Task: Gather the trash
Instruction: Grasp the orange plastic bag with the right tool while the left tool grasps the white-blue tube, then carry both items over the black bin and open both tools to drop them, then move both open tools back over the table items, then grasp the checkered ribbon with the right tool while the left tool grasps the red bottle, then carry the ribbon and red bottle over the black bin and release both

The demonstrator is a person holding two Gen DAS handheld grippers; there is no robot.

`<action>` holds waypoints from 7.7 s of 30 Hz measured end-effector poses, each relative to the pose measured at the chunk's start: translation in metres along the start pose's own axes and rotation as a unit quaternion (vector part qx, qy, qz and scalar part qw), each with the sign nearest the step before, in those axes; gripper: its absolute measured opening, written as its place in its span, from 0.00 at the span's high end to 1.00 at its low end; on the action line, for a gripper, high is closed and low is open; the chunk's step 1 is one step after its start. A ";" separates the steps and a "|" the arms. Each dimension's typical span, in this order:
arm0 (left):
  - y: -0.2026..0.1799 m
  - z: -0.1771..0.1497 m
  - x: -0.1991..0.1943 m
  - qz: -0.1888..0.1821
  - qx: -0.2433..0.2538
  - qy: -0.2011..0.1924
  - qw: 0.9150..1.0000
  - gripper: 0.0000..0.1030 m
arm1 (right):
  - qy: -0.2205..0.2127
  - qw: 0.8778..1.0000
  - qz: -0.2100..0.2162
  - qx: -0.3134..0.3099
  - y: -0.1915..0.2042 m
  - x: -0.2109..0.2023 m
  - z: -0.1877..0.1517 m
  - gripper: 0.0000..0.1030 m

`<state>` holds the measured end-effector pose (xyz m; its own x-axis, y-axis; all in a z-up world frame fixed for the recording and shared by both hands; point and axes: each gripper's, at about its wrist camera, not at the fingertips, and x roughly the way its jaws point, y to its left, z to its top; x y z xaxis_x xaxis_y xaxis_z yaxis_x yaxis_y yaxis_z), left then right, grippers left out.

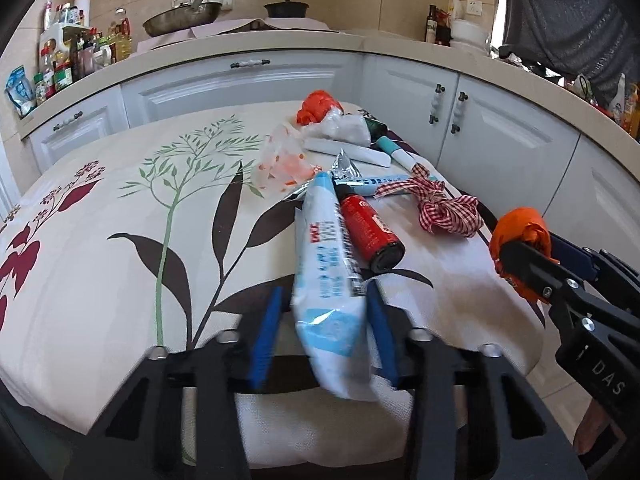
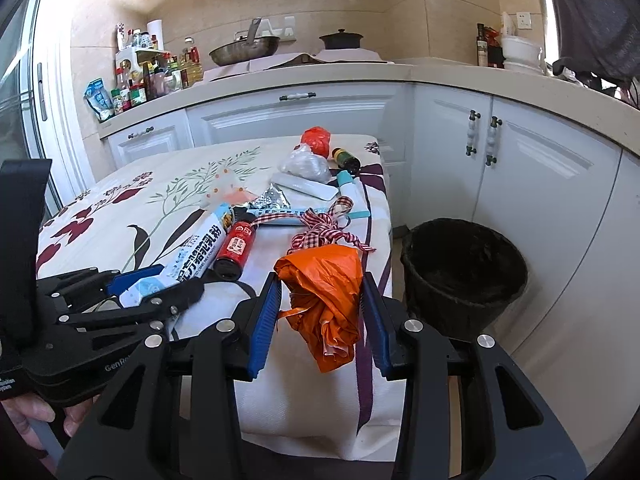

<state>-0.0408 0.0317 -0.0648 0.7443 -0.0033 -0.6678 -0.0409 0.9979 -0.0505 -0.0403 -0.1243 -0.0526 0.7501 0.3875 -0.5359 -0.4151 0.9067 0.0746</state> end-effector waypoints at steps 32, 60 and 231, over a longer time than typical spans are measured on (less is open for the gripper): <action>-0.030 0.058 -0.011 -0.049 0.019 -0.069 0.996 0.68 | -0.056 0.995 -0.082 0.016 -0.064 -0.007 0.041 0.62; -0.182 0.156 0.128 -0.070 0.063 -0.011 0.995 0.68 | -0.054 0.982 -0.157 0.086 -0.234 0.070 0.088 0.62; -0.164 0.165 0.148 -0.049 0.045 0.001 0.998 0.76 | -0.028 0.987 -0.136 0.074 -0.226 0.092 0.085 0.76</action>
<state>0.1854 -0.1218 -0.0328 0.7402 -0.1008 -0.6648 0.0924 0.9946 -0.0479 0.1661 -0.2790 -0.0478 0.8531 0.1303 -0.5052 -0.1172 0.9914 0.0578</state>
